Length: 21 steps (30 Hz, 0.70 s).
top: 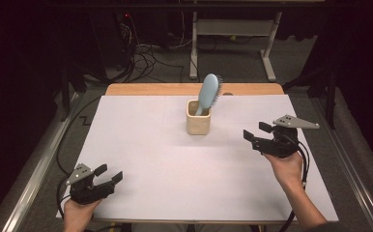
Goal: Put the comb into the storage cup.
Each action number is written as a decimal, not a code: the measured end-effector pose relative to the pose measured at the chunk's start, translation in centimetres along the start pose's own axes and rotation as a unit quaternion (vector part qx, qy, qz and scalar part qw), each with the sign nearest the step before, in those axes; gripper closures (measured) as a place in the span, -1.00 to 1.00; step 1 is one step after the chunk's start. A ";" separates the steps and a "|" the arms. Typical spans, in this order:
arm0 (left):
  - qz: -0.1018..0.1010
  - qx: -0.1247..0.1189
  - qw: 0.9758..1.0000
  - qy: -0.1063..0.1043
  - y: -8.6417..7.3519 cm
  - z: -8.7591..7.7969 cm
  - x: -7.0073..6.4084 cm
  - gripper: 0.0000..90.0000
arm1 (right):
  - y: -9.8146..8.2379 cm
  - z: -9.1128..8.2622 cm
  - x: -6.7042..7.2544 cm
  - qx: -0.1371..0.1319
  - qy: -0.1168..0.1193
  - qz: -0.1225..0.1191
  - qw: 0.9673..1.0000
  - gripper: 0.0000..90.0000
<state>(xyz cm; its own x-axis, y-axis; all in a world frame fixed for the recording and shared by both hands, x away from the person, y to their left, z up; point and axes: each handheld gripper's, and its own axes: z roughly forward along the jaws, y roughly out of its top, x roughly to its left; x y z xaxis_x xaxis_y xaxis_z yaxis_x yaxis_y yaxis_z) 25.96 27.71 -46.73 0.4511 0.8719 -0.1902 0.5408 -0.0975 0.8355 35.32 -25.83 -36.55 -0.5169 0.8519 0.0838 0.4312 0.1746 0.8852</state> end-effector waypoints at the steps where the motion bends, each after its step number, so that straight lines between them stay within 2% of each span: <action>1: -0.001 0.000 1.000 0.000 0.0 0.0 0.0 -0.35 | -0.1 -0.1 0.0 -0.001 0.000 0.001 1.000 -0.30; 21: -0.004 0.001 1.000 -0.002 0.0 0.0 0.0 -0.35 | -1.3 -2.0 -0.2 -0.023 0.000 0.012 1.000 -0.30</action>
<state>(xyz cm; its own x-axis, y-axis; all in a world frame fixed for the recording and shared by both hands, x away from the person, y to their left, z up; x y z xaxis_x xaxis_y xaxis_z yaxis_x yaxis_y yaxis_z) 25.96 27.76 -46.74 0.4503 0.8706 -0.1983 0.5450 -0.0920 0.8334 33.43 -27.24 -36.82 -0.5077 0.8551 0.1049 0.4080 0.1314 0.9035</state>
